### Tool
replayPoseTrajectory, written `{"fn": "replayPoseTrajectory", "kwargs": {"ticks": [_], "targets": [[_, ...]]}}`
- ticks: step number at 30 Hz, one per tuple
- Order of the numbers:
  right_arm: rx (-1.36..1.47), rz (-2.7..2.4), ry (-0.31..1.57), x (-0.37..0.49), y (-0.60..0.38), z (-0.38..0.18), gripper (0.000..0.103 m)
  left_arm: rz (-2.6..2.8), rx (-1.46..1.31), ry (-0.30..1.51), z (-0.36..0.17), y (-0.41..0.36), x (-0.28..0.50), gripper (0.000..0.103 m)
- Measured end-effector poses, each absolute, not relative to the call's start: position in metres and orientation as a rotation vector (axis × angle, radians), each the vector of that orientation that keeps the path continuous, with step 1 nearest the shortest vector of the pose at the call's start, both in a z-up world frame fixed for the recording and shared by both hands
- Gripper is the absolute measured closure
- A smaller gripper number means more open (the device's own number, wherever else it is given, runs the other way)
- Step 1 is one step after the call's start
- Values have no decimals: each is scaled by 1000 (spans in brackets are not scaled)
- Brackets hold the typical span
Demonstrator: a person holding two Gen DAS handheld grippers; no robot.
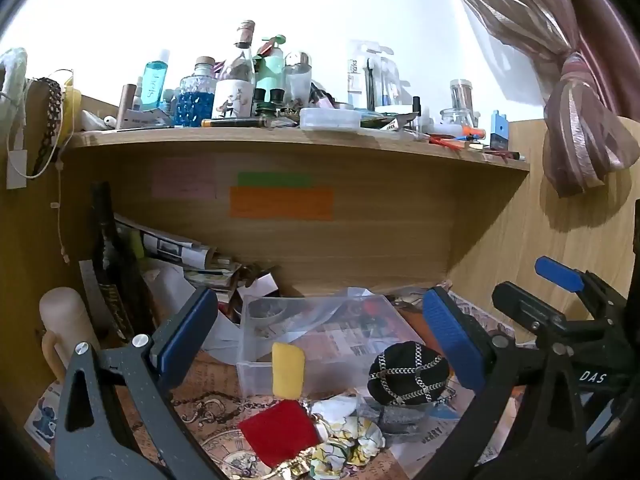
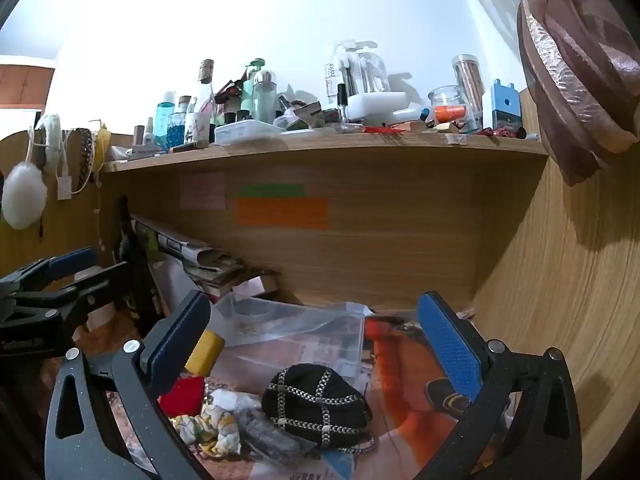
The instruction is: Organize soft objects
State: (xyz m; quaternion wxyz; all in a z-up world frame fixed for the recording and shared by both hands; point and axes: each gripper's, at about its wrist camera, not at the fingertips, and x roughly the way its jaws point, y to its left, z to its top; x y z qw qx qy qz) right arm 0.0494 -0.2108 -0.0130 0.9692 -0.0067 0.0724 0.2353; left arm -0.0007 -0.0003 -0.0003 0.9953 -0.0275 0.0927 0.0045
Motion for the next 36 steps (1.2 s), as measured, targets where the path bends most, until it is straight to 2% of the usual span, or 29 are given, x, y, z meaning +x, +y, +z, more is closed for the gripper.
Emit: {"fn": "replayPoseTrajectory", "kwargs": {"ticks": [36], "targets": [[15, 503, 162, 46, -205, -12, 0, 21, -46, 171, 2, -1, -2, 0]]}}
